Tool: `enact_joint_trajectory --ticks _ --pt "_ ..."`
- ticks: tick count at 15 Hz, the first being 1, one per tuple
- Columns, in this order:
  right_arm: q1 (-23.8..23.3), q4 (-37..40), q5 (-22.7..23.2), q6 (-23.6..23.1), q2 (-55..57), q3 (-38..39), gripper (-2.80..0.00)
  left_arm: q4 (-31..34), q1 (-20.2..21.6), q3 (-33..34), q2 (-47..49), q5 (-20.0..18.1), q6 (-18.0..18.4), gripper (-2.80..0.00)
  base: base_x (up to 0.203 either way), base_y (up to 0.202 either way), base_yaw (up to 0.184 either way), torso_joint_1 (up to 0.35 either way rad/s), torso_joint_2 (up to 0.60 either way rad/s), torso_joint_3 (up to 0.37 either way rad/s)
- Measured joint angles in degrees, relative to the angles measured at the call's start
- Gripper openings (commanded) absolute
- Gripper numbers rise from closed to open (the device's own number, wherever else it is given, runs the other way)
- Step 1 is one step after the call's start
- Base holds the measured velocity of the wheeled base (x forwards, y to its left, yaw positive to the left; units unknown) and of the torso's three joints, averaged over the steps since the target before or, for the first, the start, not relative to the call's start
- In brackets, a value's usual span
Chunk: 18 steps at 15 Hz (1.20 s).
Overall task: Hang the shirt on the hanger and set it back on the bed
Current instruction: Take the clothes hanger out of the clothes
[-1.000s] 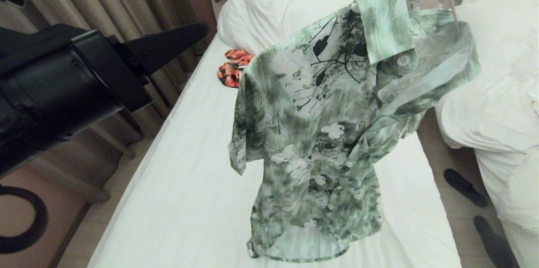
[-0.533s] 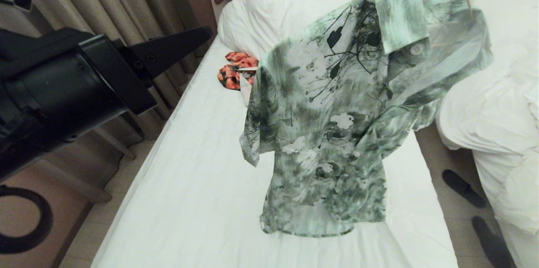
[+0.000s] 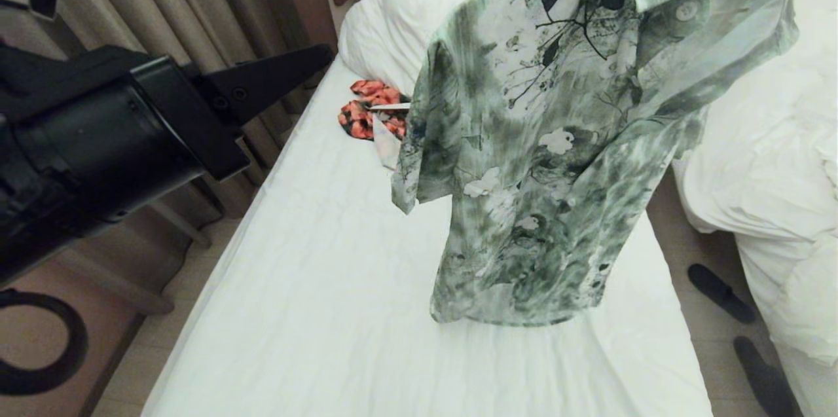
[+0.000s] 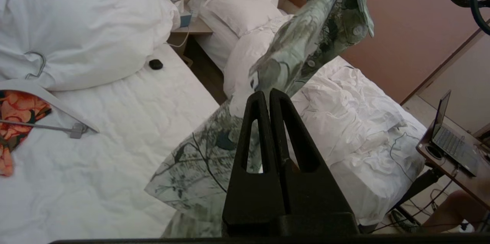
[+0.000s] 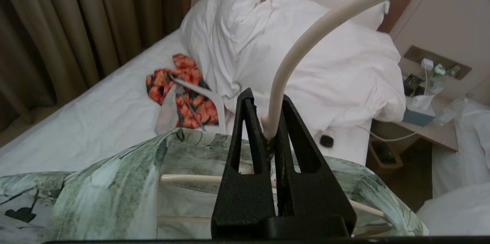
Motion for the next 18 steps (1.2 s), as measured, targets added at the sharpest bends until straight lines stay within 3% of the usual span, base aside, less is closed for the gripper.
enact_joint_trajectory --ticks 3,4,13,18 --pt "-0.22 2.78 -0.23 0.02 0.13 -0.01 -2.8 -0.15 -0.02 -0.17 1.52 0.09 -0.05 -2.8 0.0 0.0 0.0 0.0 0.0 0.0" --pt "-0.62 2.72 -0.23 0.02 0.44 -0.01 -2.8 -0.23 -0.08 -0.15 2.52 0.14 0.05 0.0 0.0 0.0 0.0 0.0 0.0 0.0" --pt "-1.94 2.46 0.12 0.66 2.86 0.08 -2.8 -4.28 -3.54 1.73 10.63 3.71 3.6 0.0 0.0 0.0 0.0 0.0 0.0 0.0" --pt "-1.86 2.5 0.22 1.57 3.06 0.25 -2.8 -15.02 -5.16 2.67 17.43 9.73 6.16 0.0 0.0 0.0 0.0 0.0 0.0 0.0"
